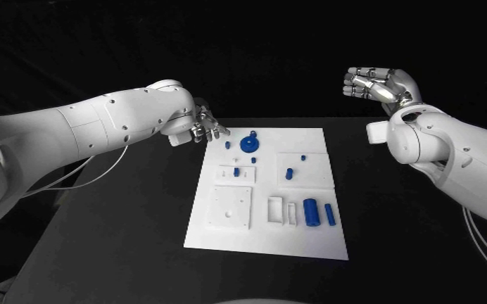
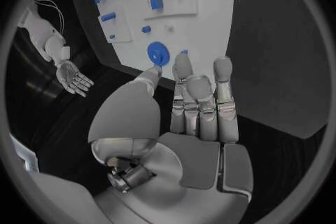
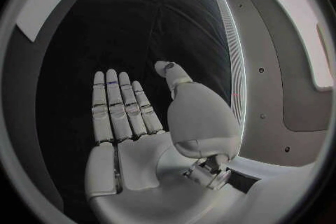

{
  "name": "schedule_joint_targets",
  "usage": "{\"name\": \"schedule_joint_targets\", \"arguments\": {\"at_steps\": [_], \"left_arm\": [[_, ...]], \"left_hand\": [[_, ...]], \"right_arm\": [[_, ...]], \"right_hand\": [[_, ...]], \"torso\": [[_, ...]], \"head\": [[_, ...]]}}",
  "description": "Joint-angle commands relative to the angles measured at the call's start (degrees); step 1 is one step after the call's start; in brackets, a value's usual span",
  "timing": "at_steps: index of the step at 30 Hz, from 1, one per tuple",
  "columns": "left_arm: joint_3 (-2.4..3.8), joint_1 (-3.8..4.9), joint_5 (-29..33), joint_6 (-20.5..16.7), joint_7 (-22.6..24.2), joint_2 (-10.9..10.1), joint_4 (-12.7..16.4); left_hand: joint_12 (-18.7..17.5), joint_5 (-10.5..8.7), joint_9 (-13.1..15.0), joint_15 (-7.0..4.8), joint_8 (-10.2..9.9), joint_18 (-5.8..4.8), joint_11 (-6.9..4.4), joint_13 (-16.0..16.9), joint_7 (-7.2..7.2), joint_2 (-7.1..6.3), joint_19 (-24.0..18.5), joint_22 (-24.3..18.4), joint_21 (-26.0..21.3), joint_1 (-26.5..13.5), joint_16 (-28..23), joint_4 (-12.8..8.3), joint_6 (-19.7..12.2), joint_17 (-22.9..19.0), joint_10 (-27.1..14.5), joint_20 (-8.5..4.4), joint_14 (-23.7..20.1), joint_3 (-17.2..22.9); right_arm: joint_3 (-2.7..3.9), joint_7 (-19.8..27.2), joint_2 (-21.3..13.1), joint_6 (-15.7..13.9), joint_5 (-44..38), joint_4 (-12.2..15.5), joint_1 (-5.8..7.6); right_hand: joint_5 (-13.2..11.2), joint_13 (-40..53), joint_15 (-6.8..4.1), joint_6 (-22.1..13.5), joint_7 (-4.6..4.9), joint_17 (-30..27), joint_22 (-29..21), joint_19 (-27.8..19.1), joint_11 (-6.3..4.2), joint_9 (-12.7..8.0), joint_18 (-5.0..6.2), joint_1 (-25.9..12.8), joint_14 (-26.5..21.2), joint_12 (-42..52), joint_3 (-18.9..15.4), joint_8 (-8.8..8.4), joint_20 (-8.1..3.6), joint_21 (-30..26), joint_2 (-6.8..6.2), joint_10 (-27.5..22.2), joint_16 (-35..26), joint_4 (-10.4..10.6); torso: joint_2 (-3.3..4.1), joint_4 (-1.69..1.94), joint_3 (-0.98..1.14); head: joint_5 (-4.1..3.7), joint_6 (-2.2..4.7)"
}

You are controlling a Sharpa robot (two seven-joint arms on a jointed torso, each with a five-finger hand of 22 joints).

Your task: Assemble the parts on the task board

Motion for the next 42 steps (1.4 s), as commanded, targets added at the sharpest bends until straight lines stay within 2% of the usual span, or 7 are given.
{"name": "schedule_joint_targets", "arguments": {"at_steps": [1, 16, 25, 28, 29, 31, 42], "left_arm": [[0.06, 0.30, -0.25, 2.27, 1.87, 1.41, -2.77], [-0.30, 0.18, -1.53, 5.50, 4.05, 7.04, -11.31], [-0.62, -0.11, -2.13, 8.88, 6.15, 8.87, -14.35], [-0.70, -0.18, -2.19, 9.60, 6.47, 9.18, -14.95], [-0.73, -0.20, -2.25, 9.76, 6.54, 9.24, -15.07], [-0.78, -0.24, -2.38, 9.96, 6.61, 9.35, -15.24], [-1.09, -0.49, -3.04, 11.34, 6.77, 9.67, -15.65]], "left_hand": [[-0.29, 0.28, 0.17, -0.02, -0.20, -0.36, 0.26, 0.27, -0.13, 0.76, 0.43, 0.51, -0.69, -0.27, 0.55, -0.97, -0.51, -0.28, 2.91, -0.07, -0.46, -0.15], [-2.66, 1.32, -1.99, 0.41, -0.25, -0.30, 0.65, 0.44, 0.47, 2.28, 0.38, 2.15, -3.00, -0.81, 0.79, -3.85, -2.65, -1.57, 2.77, 0.36, -1.73, -0.44], [-5.26, 0.40, -8.59, 1.10, -0.25, -0.47, 1.46, 0.38, 1.43, 2.26, -0.44, 3.11, -5.38, -0.69, 1.23, -4.68, -4.27, -2.38, 2.64, 1.00, -3.84, -0.99], [-5.27, -1.12, -8.95, 1.14, -0.22, -0.44, 1.47, 0.54, 1.50, 1.46, -0.30, 3.42, -5.67, -1.33, 1.42, -3.90, -4.22, -2.51, 2.67, 1.03, -3.88, -1.41], [-5.11, -4.66, -8.92, 1.16, -0.19, -0.41, 1.47, 0.66, 1.62, 0.49, -0.21, 3.53, -5.72, -2.08, 1.61, -2.54, -4.06, -2.48, 2.66, 1.03, -3.88, -1.48], [-5.06, -6.13, -8.72, 1.22, -0.18, -0.35, 1.54, 0.85, 1.68, -0.77, -0.15, 3.87, -5.94, -1.54, 1.83, -0.23, -3.98, -2.54, 2.63, 1.10, -4.05, -0.92], [-5.38, -6.11, -8.46, 1.25, -0.26, -0.28, 1.61, 1.11, 1.82, -0.85, 0.17, 4.84, -6.93, -0.22, 2.13, 0.92, -4.37, -2.96, 2.58, 1.18, -4.28, -1.48]], "right_arm": [[0.04, 0.54, -0.05, 0.73, -0.24, 0.32, -0.01], [0.05, 0.38, -0.17, 0.81, -0.39, 0.64, 0.07], [0.06, 0.07, -0.12, 1.12, -0.34, 1.14, 0.16], [0.06, 0.01, -0.08, 1.17, -0.31, 1.34, 0.17], [0.06, 0.00, -0.07, 1.18, -0.30, 1.38, 0.17], [0.06, -0.01, -0.04, 1.20, -0.28, 1.41, 0.17], [0.06, -0.01, 0.09, 1.26, -0.22, 1.31, 0.18]], "right_hand": [[0.23, -0.09, 0.06, -0.31, -0.02, -0.09, -0.06, -0.30, 0.00, -0.09, 0.70, -0.29, -0.33, -0.26, 0.30, -0.16, -0.06, 0.10, -0.08, -0.24, -0.15, -0.35], [0.11, -0.09, 0.08, -0.42, 0.00, -0.09, -0.06, -0.34, 0.02, -0.09, 0.70, -0.88, -0.38, -0.26, 0.51, -0.16, -0.05, 0.10, -0.07, -0.29, -0.16, -0.95], [-0.86, -0.09, 0.12, -0.64, 0.04, -0.10, -0.07, -0.41, 0.05, -0.11, 0.69, -0.79, -0.47, -0.27, 0.29, -0.18, -0.03, 0.08, -0.14, -0.37, -0.16, -1.19], [-2.07, -0.09, 0.12, -0.64, 0.03, -0.09, -0.06, -0.43, 0.06, -0.10, 0.70, -1.08, -0.46, -0.26, -0.19, -0.18, 0.00, 0.10, 0.16, -0.39, -0.15, -1.02], [-2.70, -0.09, 0.12, -0.66, 0.00, -0.09, -0.06, -0.42, 0.04, -0.10, 0.72, -1.11, -0.49, -0.27, -1.04, -0.17, 0.00, 0.11, 0.47, -0.40, -0.15, -0.59], [-2.89, -0.08, 0.13, -0.65, 0.02, -0.10, -0.05, -0.50, 0.06, -0.12, 0.71, -0.85, -0.48, -0.23, -1.83, -0.20, 0.01, 0.09, 0.72, -0.44, -0.16, -0.28], [-2.30, -0.09, 0.14, -0.80, 0.05, -0.09, -0.06, -0.50, 0.09, -0.11, 0.73, -0.58, -0.51, -0.25, -2.65, -0.18, 0.03, 0.11, 0.90, -0.44, -0.15, 0.20]], "torso": [[0.35, -0.21, 0.07], [1.25, -0.44, 0.03], [1.70, -0.56, -0.07], [1.82, -0.55, -0.08], [1.86, -0.56, -0.08], [1.89, -0.53, -0.07], [1.80, -0.54, -0.07]], "head": [[0.17, 0.23], [0.27, 0.94], [0.44, 1.25], [0.26, 1.22], [0.25, 1.24], [0.29, 1.21], [0.29, 0.79]]}}
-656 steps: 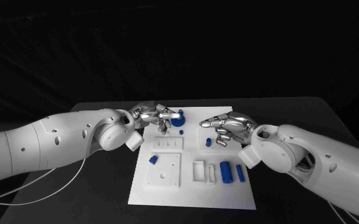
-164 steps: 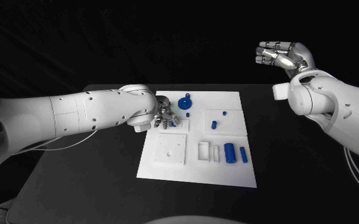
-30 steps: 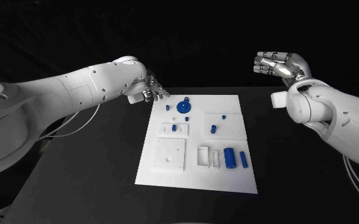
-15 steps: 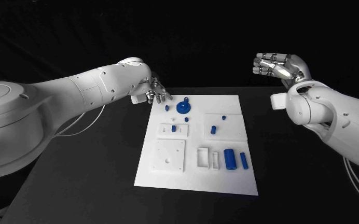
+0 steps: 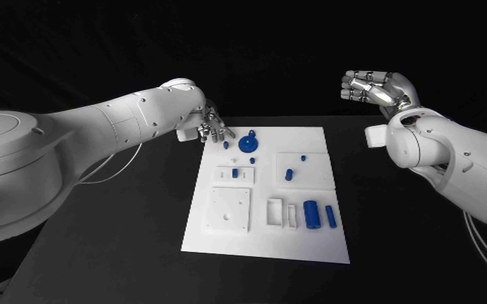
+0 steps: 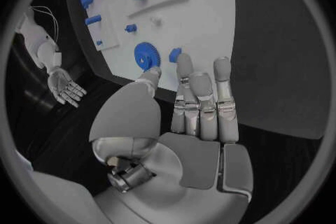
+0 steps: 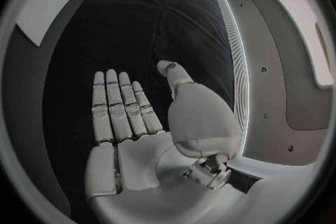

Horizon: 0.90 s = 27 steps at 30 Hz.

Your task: Assemble the parts on the task board

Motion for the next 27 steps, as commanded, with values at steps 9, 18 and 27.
{"name": "schedule_joint_targets", "arguments": {"at_steps": [9, 18, 27], "left_arm": [[-0.28, -0.24, -0.63, 2.87, 1.18, 0.39, -0.34], [-0.45, -0.28, -0.55, 3.28, 1.17, 0.36, -0.50], [-0.62, -0.28, 0.29, 4.39, 1.68, 0.24, -0.33]], "left_hand": [[-1.37, 0.05, -2.36, 0.29, -0.28, -0.24, 0.59, 0.26, 0.71, 1.22, 0.63, 0.91, -1.30, 0.58, 0.26, -1.99, -1.04, -0.52, 2.41, 0.32, -0.76, -0.54], [-1.41, 0.43, -2.77, 0.27, -0.24, -0.28, 0.57, 0.37, 0.68, 2.09, 0.73, 0.91, -1.53, 0.87, 0.37, -3.14, -1.11, -0.59, 2.39, 0.29, -0.79, -0.77], [-1.57, 0.97, -3.90, 0.27, -0.25, -0.32, 0.55, 0.39, 0.64, 4.61, 0.68, 0.95, -1.61, 1.44, 0.46, -5.91, -1.30, -0.69, 2.36, 0.29, -0.92, -1.69]], "right_arm": [[0.04, 0.38, 0.22, 0.91, -0.71, -0.25, 0.03], [0.04, 0.33, 0.38, 1.02, -1.34, -0.43, 0.03], [0.04, 0.05, 0.43, 1.22, -1.33, -0.59, 0.03]], "right_hand": [[-0.08, -0.08, -0.07, -0.46, 0.00, -0.09, -0.07, -0.58, 0.10, -0.07, 0.72, 0.27, -0.35, -0.24, -1.13, -0.18, 0.08, 0.10, 0.77, -0.50, -0.15, 1.03], [-0.06, -0.09, -0.02, -0.55, 0.02, -0.10, -0.06, -0.62, 0.13, -0.07, 0.73, 0.34, -0.41, -0.26, -1.29, -0.19, 0.07, 0.10, 0.69, -0.57, -0.17, 1.15], [-0.09, -0.09, -0.01, -0.66, 0.03, -0.09, -0.06, -0.68, 0.15, -0.08, 0.74, 0.52, -0.45, -0.25, -1.50, -0.19, 0.09, 0.11, 0.73, -0.61, -0.15, 1.39]], "torso": [[-0.11, 0.02, -0.02], [-0.04, 0.06, -0.03], [0.00, 0.01, 0.00]], "head": [[0.19, -0.18], [0.33, -0.04], [0.35, -0.06]]}}
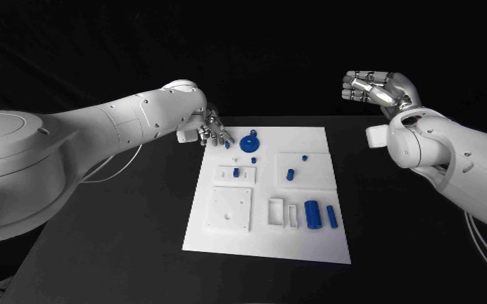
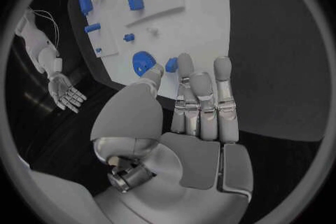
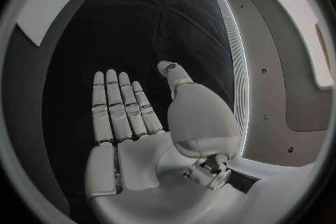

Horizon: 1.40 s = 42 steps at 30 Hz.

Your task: Assemble the parts on the task board

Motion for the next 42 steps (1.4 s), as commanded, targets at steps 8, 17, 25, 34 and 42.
{"name": "schedule_joint_targets", "arguments": {"at_steps": [8, 17, 25, 34, 42], "left_arm": [[-0.10, 0.00, 1.47, 1.88, 1.32, 0.04, 0.21], [-0.13, 0.00, 2.53, 1.60, 1.68, -0.04, 0.31], [-0.13, 0.00, 3.72, 0.62, 1.91, -0.48, 1.67], [-0.13, 0.00, 5.20, -0.42, 1.68, -1.14, 3.40], [-0.08, 0.01, 6.95, -2.38, 0.96, -3.16, 6.54]], "left_hand": [[-0.49, 0.65, -0.71, 0.06, -0.25, -0.35, 0.31, 0.03, 0.00, 2.90, 0.30, 0.98, -0.37, 0.59, 0.29, -2.63, -0.51, -0.16, 2.15, -0.16, -0.35, -0.64], [-0.67, 1.28, -0.84, 0.02, -0.24, -0.36, 0.25, -0.02, -0.12, 5.73, 0.31, 0.98, -0.37, 2.03, 0.28, -5.10, -0.85, -0.21, 2.14, -0.20, -0.32, -0.04], [-0.56, 5.68, 0.31, -0.10, -0.11, -0.37, 0.11, -0.05, -0.35, 6.40, 0.46, 1.03, -0.19, 3.13, 0.38, -6.94, -0.74, -0.17, 2.25, -0.31, -0.13, 1.66], [0.34, 11.51, 6.43, -0.28, 0.37, -0.27, 0.05, -0.21, -0.36, 7.46, 0.61, 1.09, 0.44, 3.37, 0.60, -10.87, -0.56, 0.11, 2.37, -0.51, 0.28, 6.79], [1.58, 13.52, 13.74, -0.48, -0.08, -0.23, -0.18, -0.53, -0.64, 7.48, 0.67, 1.06, 1.47, 1.77, 0.55, -12.64, -0.01, 0.64, 2.48, -0.72, 0.94, 9.23]], "right_arm": [[0.04, -0.19, 0.18, 1.37, -0.67, -0.28, 0.02], [0.04, -0.63, 0.35, 2.01, -0.49, -0.82, 0.02], [0.04, -0.95, 0.58, 2.83, -0.39, -1.64, 0.01], [0.04, -1.09, 0.56, 3.08, -0.32, -2.29, 0.01], [0.04, -1.16, 0.56, 3.30, -0.30, -2.96, 0.00]], "right_hand": [[-0.13, -0.09, 0.02, -0.50, 0.04, -0.09, -0.06, -0.54, -0.05, -0.09, 0.72, 0.31, -0.53, -0.24, -0.36, -0.19, -0.09, 0.10, 0.40, -0.44, -0.16, 0.22], [-0.31, -0.09, 0.06, -0.81, 0.09, -0.09, -0.07, -0.66, 0.01, -0.10, 0.71, 0.32, -0.64, -0.25, -0.53, -0.20, -0.05, 0.08, 0.43, -0.51, -0.15, 0.39], [-0.45, -0.09, 0.10, -0.98, 0.12, -0.09, -0.07, -0.80, 0.03, -0.10, 0.73, 0.39, -0.73, -0.24, -0.68, -0.20, -0.02, 0.08, 0.50, -0.57, -0.16, 0.45], [-0.41, -0.09, 0.11, -1.04, 0.13, -0.09, -0.08, -0.89, 0.04, -0.10, 0.74, 0.42, -0.77, -0.25, -0.75, -0.20, -0.01, 0.08, 0.52, -0.62, -0.16, 0.43], [-0.42, -0.09, 0.11, -1.07, 0.14, -0.09, -0.08, -0.95, 0.06, -0.10, 0.73, 0.40, -0.80, -0.25, -0.80, -0.20, 0.00, 0.08, 0.51, -0.64, -0.16, 0.44]], "torso": [[0.03, -0.10, 0.04], [0.08, -0.02, 0.05], [0.09, -0.02, 0.04], [0.06, -0.06, 0.06], [0.05, 0.12, 0.12]], "head": [[0.07, 0.00], [0.05, -0.07], [0.17, -0.47], [0.33, -0.46], [0.40, -0.51]]}}
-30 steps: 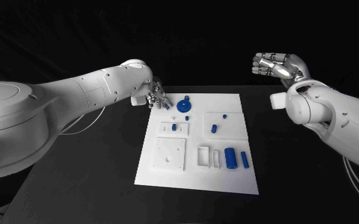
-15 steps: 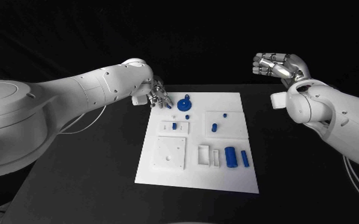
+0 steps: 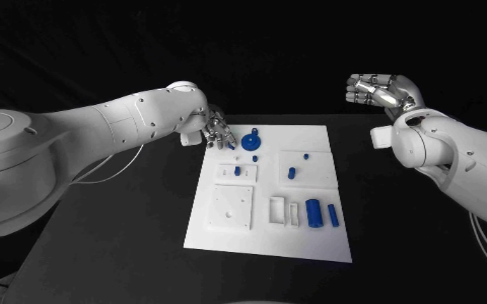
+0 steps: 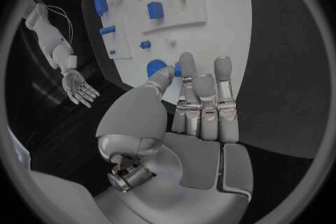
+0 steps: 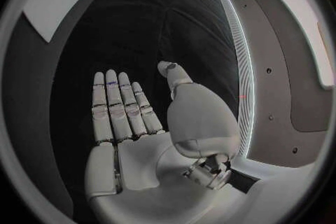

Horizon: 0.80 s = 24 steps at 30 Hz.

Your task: Assemble the parts on the task board

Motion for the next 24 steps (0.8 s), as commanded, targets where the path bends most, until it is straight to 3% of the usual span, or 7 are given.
{"name": "schedule_joint_targets", "arguments": {"at_steps": [1, 7, 16, 24], "left_arm": [[0.06, 0.03, 2.22, -2.36, -0.27, -0.92, 1.84], [0.40, 0.26, 3.30, -5.04, -1.11, -3.76, 6.57], [1.28, 0.72, 3.73, -9.02, -2.57, -9.11, 15.53], [1.13, 0.76, 1.99, -14.68, -3.64, -14.38, 24.44]], "left_hand": [[0.50, 0.42, 10.70, -0.09, -0.33, -0.22, -0.23, -0.13, -0.66, 0.16, 0.30, 1.07, 0.45, -0.42, 0.07, -3.33, 0.87, 0.17, 2.47, -0.33, 0.51, 3.74], [1.34, 1.10, 11.44, -0.23, -0.33, -0.19, -0.36, -0.09, -0.79, 0.18, 0.57, 1.06, 0.76, -0.58, 0.21, -3.85, 1.38, 0.44, 2.53, -0.47, 1.02, 4.08], [2.06, 1.49, 11.80, -0.33, -0.35, -0.18, -0.47, -0.23, -0.93, 0.15, 0.76, 1.03, 1.00, -0.92, 0.30, -4.28, 1.85, 0.80, 2.58, -0.56, 1.42, 4.26], [3.31, 2.97, 11.59, -0.54, -0.37, -0.08, -0.69, -0.44, -1.14, -0.22, 1.36, 0.98, 1.28, -1.09, 0.02, -4.75, 2.71, 1.01, 2.65, -0.74, 2.49, 4.41]], "right_arm": [[0.03, 0.19, 0.05, 1.25, -0.23, -0.25, 0.00], [0.03, 0.19, -0.21, 1.24, -0.22, -0.34, -0.01], [0.03, 0.23, -0.71, 0.85, -0.21, -0.18, -0.01], [0.03, 0.31, -0.98, 0.62, -0.21, -0.17, -0.03]], "right_hand": [[-0.19, -0.09, 0.01, -0.39, 0.06, -0.09, -0.08, -0.53, -0.14, -0.06, 0.75, 0.17, -0.31, -0.25, -0.36, -0.21, 0.01, 0.08, 0.29, -0.43, -0.16, 0.00], [-0.19, -0.09, 0.01, -0.39, 0.06, -0.09, -0.08, -0.53, -0.14, -0.06, 0.75, 0.17, -0.31, -0.25, -0.36, -0.21, 0.01, 0.08, 0.29, -0.43, -0.16, 0.00], [-0.05, -0.09, 0.02, -0.43, 0.07, -0.09, -0.06, -0.42, -0.15, -0.06, 0.76, 0.19, -0.30, -0.24, -0.46, -0.20, 0.02, 0.12, 0.35, -0.44, -0.15, -0.06], [0.07, -0.09, 0.00, -0.38, 0.06, -0.09, -0.06, -0.39, -0.17, -0.06, 0.77, 0.18, -0.27, -0.23, -0.45, -0.20, 0.01, 0.12, 0.32, -0.39, -0.15, -0.09]], "torso": [[-0.02, 0.08, 0.03], [-0.09, 0.17, -0.02], [-0.31, 0.64, 0.04], [-0.43, 1.08, -0.16]], "head": [[0.04, -0.10], [0.16, -0.13], [0.45, -0.17], [0.64, -0.61]]}}
